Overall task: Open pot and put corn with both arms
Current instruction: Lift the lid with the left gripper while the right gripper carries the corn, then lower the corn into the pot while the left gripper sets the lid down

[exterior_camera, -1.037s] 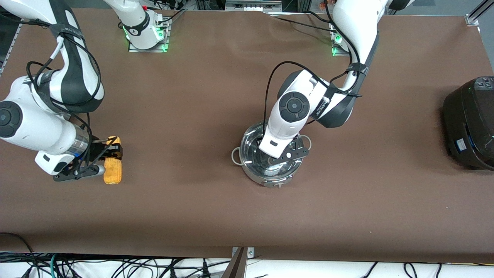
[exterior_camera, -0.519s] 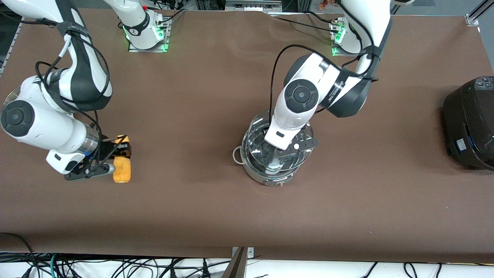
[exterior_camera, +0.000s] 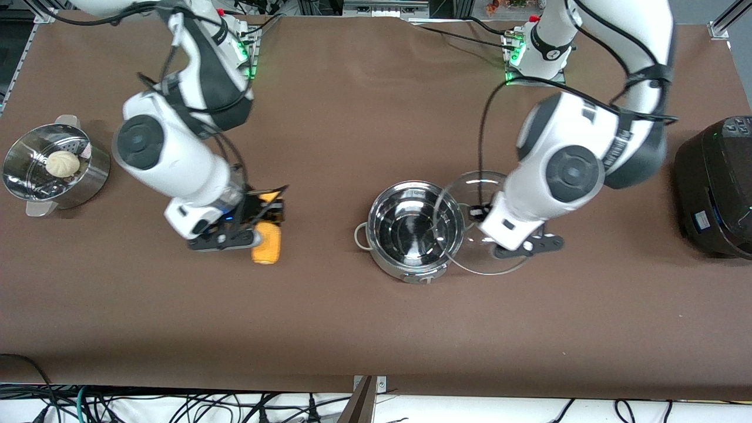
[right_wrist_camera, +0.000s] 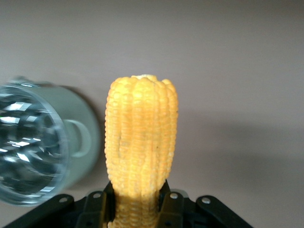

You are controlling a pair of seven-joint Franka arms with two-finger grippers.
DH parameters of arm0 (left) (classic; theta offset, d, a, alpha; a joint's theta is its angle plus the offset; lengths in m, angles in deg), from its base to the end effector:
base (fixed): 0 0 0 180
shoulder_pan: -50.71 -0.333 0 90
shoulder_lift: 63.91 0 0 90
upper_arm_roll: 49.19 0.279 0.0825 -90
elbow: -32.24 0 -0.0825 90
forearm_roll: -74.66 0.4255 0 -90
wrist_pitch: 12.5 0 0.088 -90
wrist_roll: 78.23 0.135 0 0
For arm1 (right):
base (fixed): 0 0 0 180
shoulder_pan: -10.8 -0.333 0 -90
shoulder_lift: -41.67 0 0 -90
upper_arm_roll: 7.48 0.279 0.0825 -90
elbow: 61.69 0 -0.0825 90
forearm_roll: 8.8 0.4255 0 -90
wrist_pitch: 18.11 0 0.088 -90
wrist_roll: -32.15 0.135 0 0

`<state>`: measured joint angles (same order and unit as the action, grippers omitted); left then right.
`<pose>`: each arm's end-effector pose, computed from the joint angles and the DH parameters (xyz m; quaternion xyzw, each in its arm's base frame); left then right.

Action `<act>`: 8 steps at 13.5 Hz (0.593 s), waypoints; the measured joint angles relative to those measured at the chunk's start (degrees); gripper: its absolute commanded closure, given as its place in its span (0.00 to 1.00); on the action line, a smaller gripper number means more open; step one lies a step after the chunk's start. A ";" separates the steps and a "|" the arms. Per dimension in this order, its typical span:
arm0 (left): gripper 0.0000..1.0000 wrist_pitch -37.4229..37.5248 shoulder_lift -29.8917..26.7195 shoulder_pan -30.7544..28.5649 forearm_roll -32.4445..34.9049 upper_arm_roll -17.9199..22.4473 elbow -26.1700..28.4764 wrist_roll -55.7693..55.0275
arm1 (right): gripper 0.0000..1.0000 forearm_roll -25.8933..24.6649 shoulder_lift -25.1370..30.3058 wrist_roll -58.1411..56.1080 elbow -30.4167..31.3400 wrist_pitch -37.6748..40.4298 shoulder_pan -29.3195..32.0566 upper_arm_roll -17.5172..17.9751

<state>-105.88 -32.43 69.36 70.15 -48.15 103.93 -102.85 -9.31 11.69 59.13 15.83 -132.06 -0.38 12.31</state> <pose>0.6758 -0.2275 0.3636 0.9936 0.0656 -0.0918 0.0011 0.6572 0.3470 0.3784 -0.9943 -0.0088 -0.0237 0.1034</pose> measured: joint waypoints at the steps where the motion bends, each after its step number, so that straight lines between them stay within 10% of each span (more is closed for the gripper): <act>1: 1.00 0.00 -1.23 -2.47 0.68 0.04 2.05 4.10 | 0.81 -0.02 -1.68 3.26 -2.02 -1.31 -2.42 -0.01; 8: 1.00 -17.84 -14.89 -17.44 3.33 0.12 30.48 25.87 | 0.81 -0.17 -12.22 12.58 -8.91 -14.05 -12.88 -0.15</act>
<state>-123.72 -47.32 51.92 73.49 -48.03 134.41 -76.99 -9.47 -0.53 71.70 6.93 -146.11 -13.26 12.17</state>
